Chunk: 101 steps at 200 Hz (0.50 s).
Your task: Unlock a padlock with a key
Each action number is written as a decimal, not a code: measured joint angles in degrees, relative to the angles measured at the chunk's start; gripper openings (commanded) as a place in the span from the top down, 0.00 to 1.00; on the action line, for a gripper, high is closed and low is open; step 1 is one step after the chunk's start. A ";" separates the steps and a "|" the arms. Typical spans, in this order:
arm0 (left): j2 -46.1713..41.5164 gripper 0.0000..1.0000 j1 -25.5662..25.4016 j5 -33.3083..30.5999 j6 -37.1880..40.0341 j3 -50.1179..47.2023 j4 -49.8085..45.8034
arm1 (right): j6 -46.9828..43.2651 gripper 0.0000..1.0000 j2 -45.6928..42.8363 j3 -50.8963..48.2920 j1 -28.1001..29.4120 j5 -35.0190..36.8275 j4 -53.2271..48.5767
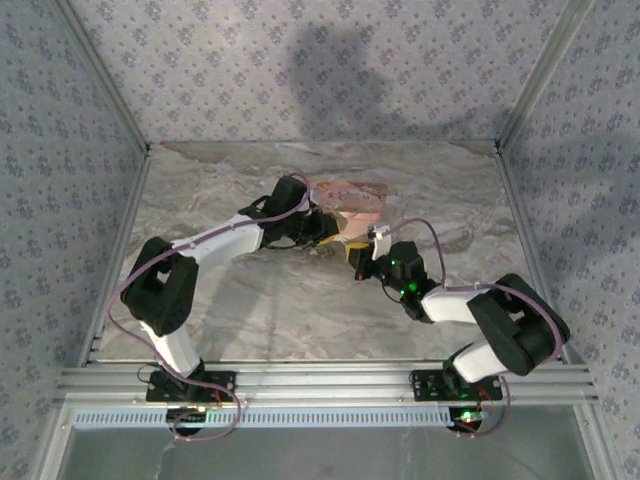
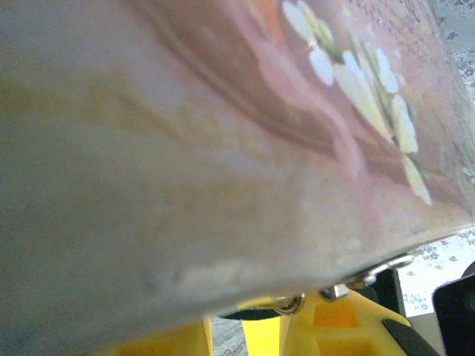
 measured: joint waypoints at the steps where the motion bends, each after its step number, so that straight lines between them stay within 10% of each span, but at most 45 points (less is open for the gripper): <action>1: 0.00 0.85 0.00 0.00 -0.02 0.00 0.04 | 0.00 1.00 0.02 0.00 0.00 -0.02 0.00; 101: 0.00 0.85 0.00 0.20 -0.48 0.00 1.07 | 1.75 1.00 3.30 1.62 -1.11 -2.69 4.35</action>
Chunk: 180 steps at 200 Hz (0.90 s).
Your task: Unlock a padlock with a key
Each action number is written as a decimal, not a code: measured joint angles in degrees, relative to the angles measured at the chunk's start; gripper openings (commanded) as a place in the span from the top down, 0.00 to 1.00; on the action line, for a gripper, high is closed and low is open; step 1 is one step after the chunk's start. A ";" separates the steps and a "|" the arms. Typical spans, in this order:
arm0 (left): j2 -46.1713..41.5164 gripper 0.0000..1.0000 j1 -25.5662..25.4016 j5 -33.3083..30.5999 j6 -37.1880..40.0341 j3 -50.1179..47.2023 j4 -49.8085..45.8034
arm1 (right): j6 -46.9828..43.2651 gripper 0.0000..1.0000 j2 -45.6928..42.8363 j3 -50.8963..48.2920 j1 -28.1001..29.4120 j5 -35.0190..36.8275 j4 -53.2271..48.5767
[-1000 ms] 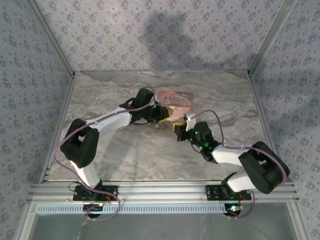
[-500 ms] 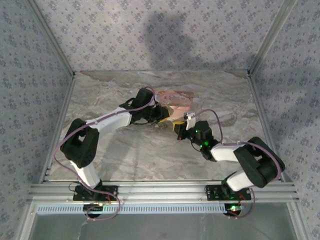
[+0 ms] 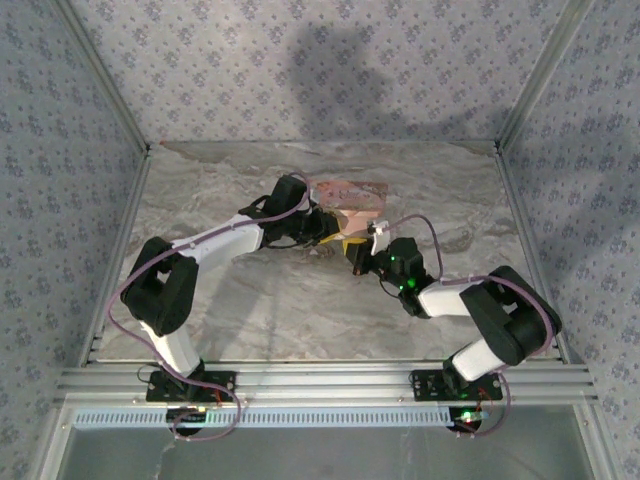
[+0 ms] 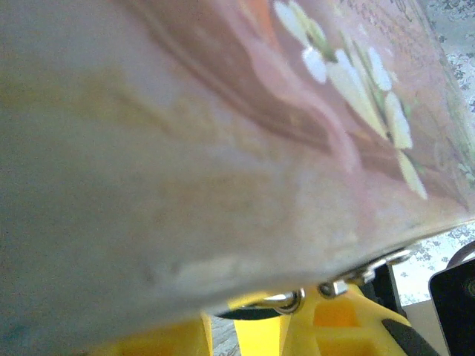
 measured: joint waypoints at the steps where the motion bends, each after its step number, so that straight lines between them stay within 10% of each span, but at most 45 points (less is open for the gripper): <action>1: 0.00 0.85 0.00 0.00 0.00 0.00 0.00 | 0.00 1.00 0.00 0.00 0.00 -0.04 0.07; 180: 0.00 0.85 0.00 0.02 -0.46 0.00 0.11 | 0.44 1.00 0.28 0.15 -1.07 -1.20 1.46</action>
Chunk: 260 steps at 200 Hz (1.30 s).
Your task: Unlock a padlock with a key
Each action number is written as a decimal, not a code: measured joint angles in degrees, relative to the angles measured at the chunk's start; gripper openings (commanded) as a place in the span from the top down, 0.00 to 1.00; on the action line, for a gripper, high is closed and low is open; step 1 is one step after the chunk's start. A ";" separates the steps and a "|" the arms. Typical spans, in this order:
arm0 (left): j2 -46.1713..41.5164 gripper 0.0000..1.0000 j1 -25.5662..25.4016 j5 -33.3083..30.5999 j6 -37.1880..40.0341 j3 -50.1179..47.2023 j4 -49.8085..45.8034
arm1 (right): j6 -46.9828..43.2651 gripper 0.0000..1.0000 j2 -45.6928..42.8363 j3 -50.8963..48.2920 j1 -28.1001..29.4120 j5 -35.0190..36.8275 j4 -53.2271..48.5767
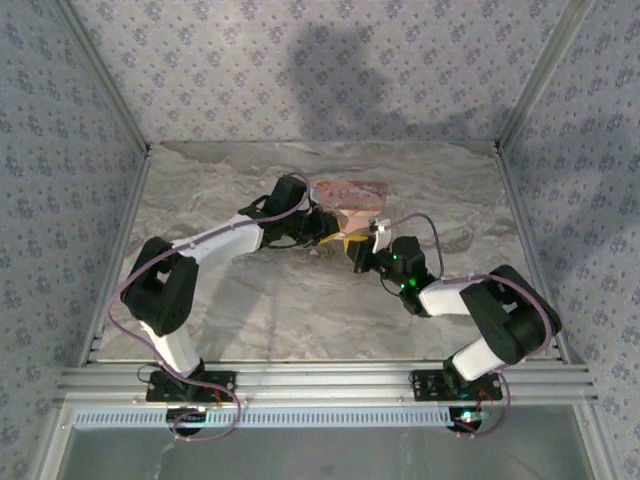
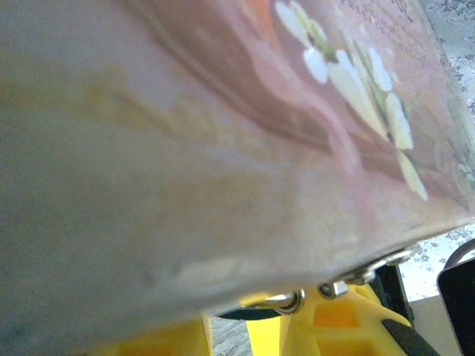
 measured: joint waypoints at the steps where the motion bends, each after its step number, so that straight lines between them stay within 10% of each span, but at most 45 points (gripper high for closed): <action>1: 0.00 0.85 0.00 0.00 0.02 0.00 0.00 | 0.02 1.00 0.02 0.00 0.00 0.00 0.02; 260: 0.00 0.86 0.24 -2.49 -1.49 0.00 1.18 | -0.07 1.00 5.84 4.35 0.00 -0.48 2.82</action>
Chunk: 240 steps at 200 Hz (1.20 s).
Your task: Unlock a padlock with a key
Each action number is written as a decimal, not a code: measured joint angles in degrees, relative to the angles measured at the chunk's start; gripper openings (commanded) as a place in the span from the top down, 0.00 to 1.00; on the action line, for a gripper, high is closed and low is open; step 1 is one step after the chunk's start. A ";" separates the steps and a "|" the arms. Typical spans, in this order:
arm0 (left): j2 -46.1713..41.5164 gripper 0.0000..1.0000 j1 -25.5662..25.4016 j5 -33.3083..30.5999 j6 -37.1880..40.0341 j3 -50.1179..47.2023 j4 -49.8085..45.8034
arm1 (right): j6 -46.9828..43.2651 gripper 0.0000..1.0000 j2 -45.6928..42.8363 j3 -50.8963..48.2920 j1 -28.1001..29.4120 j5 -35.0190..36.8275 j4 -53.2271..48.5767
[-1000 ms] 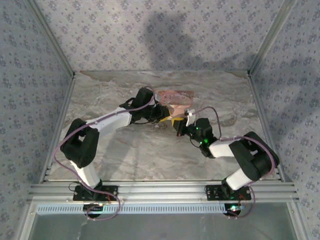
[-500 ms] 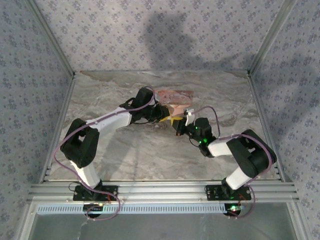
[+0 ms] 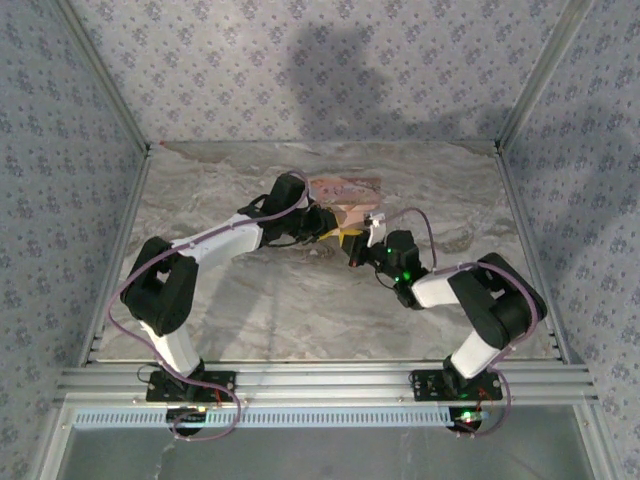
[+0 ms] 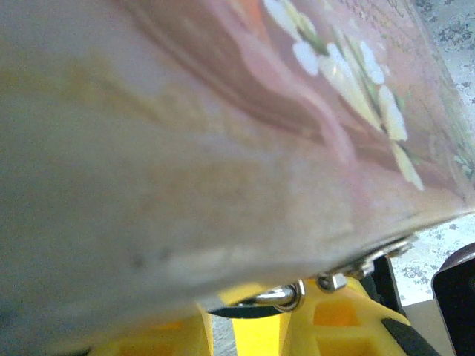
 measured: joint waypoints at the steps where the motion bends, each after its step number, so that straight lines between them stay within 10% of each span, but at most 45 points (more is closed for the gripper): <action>1: 0.00 0.86 0.00 -0.02 -0.02 0.00 0.00 | 0.00 1.00 0.02 0.02 0.00 0.00 -0.02; 240: 0.90 0.89 0.42 -1.40 0.35 0.15 0.92 | 0.07 1.00 2.82 3.28 -0.63 -1.66 -1.16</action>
